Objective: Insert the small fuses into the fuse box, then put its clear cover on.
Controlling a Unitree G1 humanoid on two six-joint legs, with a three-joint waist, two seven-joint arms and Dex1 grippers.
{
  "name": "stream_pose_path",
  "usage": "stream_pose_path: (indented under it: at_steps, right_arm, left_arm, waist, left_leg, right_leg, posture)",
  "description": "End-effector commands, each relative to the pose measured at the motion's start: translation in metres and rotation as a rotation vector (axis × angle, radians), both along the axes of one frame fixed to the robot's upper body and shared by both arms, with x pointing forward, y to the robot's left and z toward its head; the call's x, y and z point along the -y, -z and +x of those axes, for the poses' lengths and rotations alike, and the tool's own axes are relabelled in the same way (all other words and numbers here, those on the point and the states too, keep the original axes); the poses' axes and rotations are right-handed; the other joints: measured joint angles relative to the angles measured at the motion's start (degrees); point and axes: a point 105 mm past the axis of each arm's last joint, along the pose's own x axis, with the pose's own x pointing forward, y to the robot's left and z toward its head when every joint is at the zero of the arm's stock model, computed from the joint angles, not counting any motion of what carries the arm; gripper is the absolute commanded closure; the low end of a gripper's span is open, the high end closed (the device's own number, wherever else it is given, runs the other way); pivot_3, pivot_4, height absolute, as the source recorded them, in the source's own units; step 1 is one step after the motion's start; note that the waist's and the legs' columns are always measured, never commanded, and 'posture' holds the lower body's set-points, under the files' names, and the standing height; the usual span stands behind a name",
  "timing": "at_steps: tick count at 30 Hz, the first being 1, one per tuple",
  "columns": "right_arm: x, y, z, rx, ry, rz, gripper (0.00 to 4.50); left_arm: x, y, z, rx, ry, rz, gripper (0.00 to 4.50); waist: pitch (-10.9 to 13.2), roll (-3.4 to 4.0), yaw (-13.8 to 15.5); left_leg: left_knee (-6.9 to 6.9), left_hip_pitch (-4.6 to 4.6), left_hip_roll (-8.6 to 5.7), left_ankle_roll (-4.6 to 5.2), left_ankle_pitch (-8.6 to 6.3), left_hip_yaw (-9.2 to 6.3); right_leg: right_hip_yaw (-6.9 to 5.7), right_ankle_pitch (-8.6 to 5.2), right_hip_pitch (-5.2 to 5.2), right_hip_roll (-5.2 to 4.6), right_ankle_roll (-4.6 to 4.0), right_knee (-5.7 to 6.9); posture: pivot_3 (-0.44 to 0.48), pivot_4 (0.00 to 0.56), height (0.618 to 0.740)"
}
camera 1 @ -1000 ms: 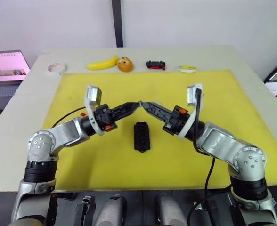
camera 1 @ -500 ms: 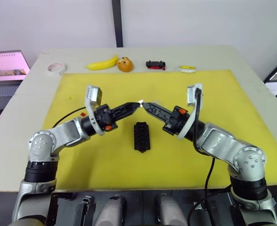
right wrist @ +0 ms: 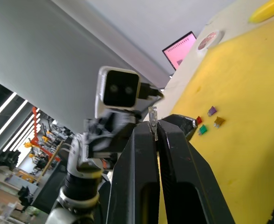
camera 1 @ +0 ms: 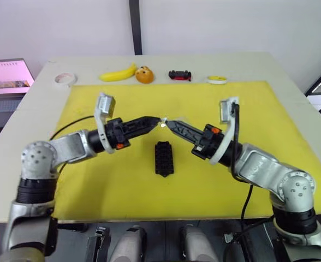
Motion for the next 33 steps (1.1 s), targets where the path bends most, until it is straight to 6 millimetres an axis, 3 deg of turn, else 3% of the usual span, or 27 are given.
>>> stream_pose_path:
  at_steps: [1, 6, 10, 18, 26, 33]
  right_arm:
    - [0.006, -0.015, -0.013, 0.181, -0.066, -0.170, 4.50]
    - [0.009, 0.002, -0.017, 0.366, -0.191, -0.533, 4.50]
    - [0.007, 0.015, -0.018, 0.493, -0.308, -0.702, 4.50]
    - [-0.009, 0.042, -0.006, 0.627, -0.424, -0.859, 4.50]
    - [-0.015, 0.053, 0.009, 0.730, -0.453, -0.968, 4.50]
    - [-0.015, 0.054, 0.004, 0.747, -0.496, -0.970, 4.50]
  left_arm:
    - [-0.010, -0.011, -0.012, 0.210, 0.098, 0.156, 0.03]
    - [-0.025, 0.011, -0.025, 0.479, 0.287, 0.422, 0.03]
    - [-0.028, 0.039, -0.023, 0.685, 0.395, 0.575, 0.03]
    - [-0.010, 0.073, -0.007, 0.876, 0.362, 0.648, 0.03]
    - [0.005, 0.085, -0.008, 0.925, 0.327, 0.651, 0.03]
    - [0.009, 0.087, -0.005, 0.941, 0.301, 0.671, 0.03]
  waist:
    - [0.25, 0.08, -0.06]
    - [0.41, 0.18, 0.09]
    - [0.51, 0.17, 0.23]
    - [0.58, 0.07, 0.35]
    - [0.58, 0.06, 0.26]
    - [0.58, 0.06, 0.31]
  left_leg:
    - [0.01, 0.00, 0.00, 0.00, 0.00, 0.04]
    - [-0.06, 0.02, 0.09, 0.01, 0.00, 0.15]
    - [-0.06, -0.01, 0.19, 0.01, -0.01, 0.17]
    - [0.19, -0.65, 0.13, 0.04, -0.02, 0.05]
    - [0.31, -0.96, 0.07, -0.09, 0.05, 0.08]
    - [0.38, -0.95, 0.07, -0.02, 0.02, 0.06]
  right_leg:
    - [0.02, 0.00, -0.02, 0.02, -0.01, 0.00]
    - [0.02, -0.05, -0.02, 0.09, -0.09, -0.07]
    - [0.01, -0.06, -0.03, 0.03, -0.11, -0.13]
    - [-0.12, -0.03, -0.49, -0.24, -0.05, -0.09]
    - [-0.09, 0.00, -0.91, -0.15, -0.01, 0.11]
    - [-0.10, 0.00, -0.90, -0.14, 0.00, 0.23]
  posture:
    - [0.000, 0.150, 0.740]
    - [0.000, 0.150, 0.740]
    - [0.000, 0.150, 0.740]
    - [0.000, 0.150, 0.740]
    - [0.000, 0.150, 0.740]
    - [0.000, 0.150, 0.740]
